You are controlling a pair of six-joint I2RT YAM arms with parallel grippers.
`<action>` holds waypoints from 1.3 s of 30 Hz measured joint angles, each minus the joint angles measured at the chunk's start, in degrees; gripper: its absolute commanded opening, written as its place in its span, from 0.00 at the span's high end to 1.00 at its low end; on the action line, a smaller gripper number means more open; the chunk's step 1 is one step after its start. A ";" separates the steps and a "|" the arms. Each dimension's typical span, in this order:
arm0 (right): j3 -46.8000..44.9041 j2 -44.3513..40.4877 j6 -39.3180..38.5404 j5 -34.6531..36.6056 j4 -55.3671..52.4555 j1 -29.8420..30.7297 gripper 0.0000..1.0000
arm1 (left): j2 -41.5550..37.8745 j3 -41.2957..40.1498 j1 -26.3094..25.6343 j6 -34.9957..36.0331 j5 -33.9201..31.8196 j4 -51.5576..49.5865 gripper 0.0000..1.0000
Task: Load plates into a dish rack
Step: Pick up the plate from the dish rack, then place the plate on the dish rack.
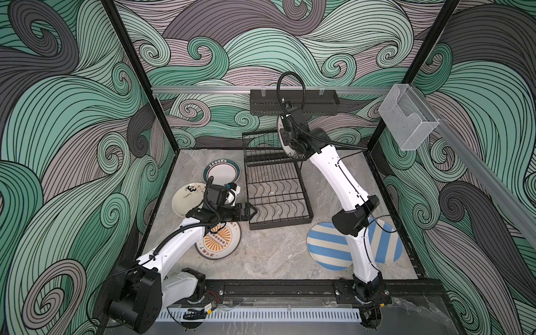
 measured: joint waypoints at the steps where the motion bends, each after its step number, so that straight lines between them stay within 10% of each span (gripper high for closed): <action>1: 0.00 0.00 -0.02 0.09 -0.04 -0.09 1.00 | 0.00 0.00 0.00 0.00 0.02 0.00 0.01; 39: 0.96 -3.02 -5.29 19.21 -1.18 7.43 1.00 | 0.90 -2.97 -0.20 -0.07 4.48 5.46 0.01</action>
